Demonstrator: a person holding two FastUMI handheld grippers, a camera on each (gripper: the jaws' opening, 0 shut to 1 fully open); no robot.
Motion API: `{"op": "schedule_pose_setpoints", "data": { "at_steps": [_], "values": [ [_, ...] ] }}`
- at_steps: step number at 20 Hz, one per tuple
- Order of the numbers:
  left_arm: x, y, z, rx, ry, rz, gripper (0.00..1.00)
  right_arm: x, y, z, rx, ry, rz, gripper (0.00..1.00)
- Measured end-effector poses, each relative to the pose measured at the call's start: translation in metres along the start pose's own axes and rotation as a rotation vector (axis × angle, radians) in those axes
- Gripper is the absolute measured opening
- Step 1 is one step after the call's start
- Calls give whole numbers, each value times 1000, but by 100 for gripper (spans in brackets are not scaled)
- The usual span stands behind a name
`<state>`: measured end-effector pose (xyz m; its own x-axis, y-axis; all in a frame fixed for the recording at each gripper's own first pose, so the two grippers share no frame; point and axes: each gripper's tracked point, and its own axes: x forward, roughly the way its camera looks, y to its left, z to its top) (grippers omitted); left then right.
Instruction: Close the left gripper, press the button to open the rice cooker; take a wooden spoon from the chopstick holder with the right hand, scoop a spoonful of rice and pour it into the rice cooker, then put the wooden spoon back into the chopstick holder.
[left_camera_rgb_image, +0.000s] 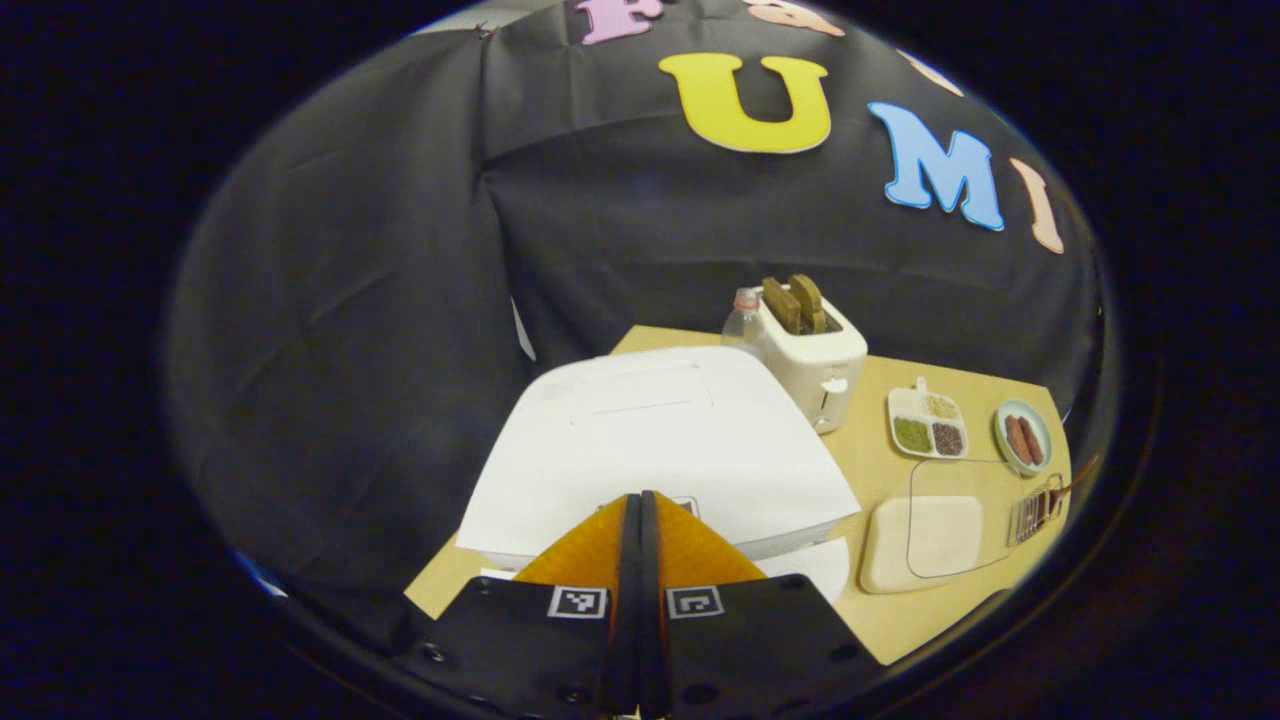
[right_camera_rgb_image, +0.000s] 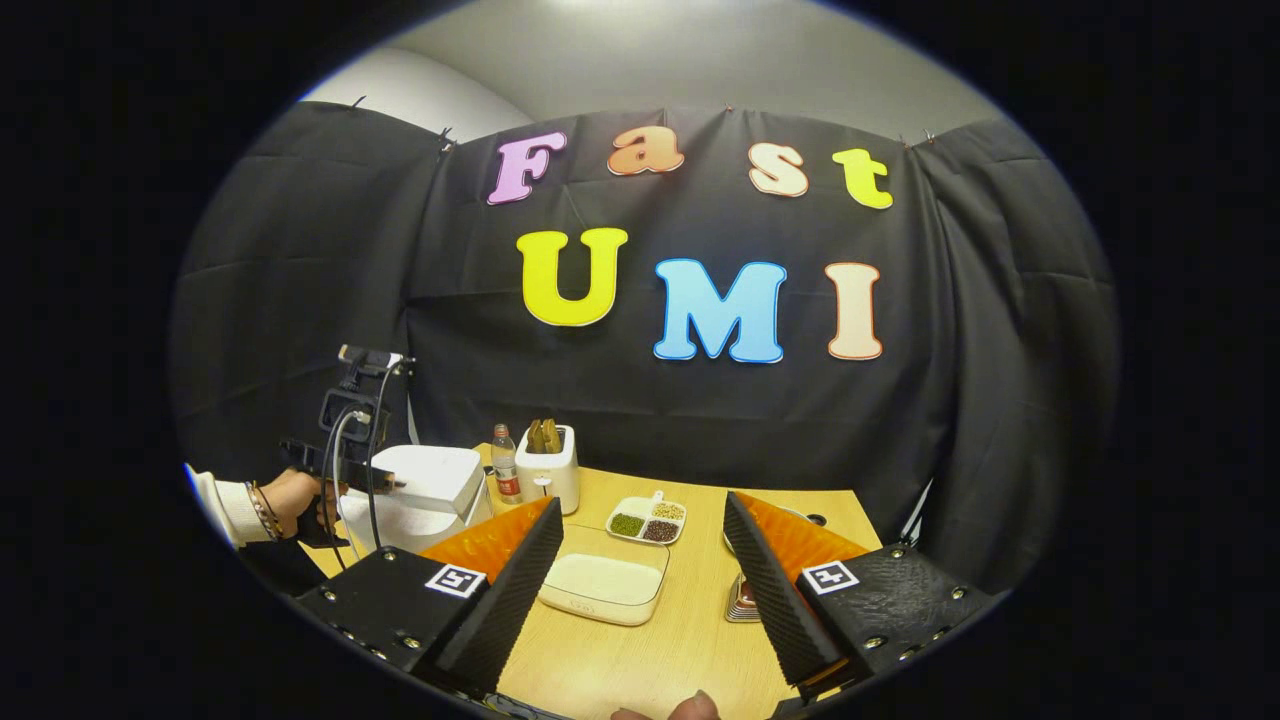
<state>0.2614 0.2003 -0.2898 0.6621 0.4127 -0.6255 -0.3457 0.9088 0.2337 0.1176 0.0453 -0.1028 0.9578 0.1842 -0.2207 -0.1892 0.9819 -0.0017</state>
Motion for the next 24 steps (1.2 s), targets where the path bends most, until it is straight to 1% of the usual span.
{"op": "schedule_pose_setpoints", "data": {
  "at_steps": [1,2,3,4,6,7,9,11,12,13,15,16,17,19,21,24],
  "values": [
    [-8,1,16,1,-57,12,10,-1,1,0,0,-1,-1,99],
    [-14,3,30,-5,-101,18,7,-3,1,0,-3,-2,0,99],
    [-22,1,35,-29,-121,4,10,-3,1,0,-4,-3,0,99],
    [-28,0,39,-57,-134,-4,6,-5,0,0,-3,-7,-2,99],
    [-38,6,41,-99,-176,-10,6,-7,-2,0,6,-10,-5,99],
    [-47,7,42,-120,-201,-25,8,-7,-3,-1,6,-12,-8,99],
    [-76,5,48,-146,-258,-68,8,-7,-7,-2,5,-12,-15,99],
    [-111,16,49,-144,-321,-82,10,-5,-14,-5,19,-11,-28,99],
    [-127,21,49,-143,-345,-85,8,-3,-18,-7,39,-6,-37,99],
    [-139,22,47,-150,-368,-90,9,0,-22,-10,61,-1,-47,99],
    [-157,26,39,-168,-388,-112,7,4,-34,-16,93,9,-79,99],
    [-165,29,35,-177,-396,-117,9,5,-41,-19,103,11,-95,99],
    [-169,32,29,-174,-393,-125,7,7,-48,-24,114,16,-112,99],
    [-174,38,20,-178,-381,-131,10,14,-65,-36,135,28,-149,99],
    [-182,42,12,-203,-377,-140,9,21,-89,-58,176,61,-196,99],
    [-192,49,7,-223,-384,-129,9,42,-127,-104,260,132,-256,99]
  ]
}}
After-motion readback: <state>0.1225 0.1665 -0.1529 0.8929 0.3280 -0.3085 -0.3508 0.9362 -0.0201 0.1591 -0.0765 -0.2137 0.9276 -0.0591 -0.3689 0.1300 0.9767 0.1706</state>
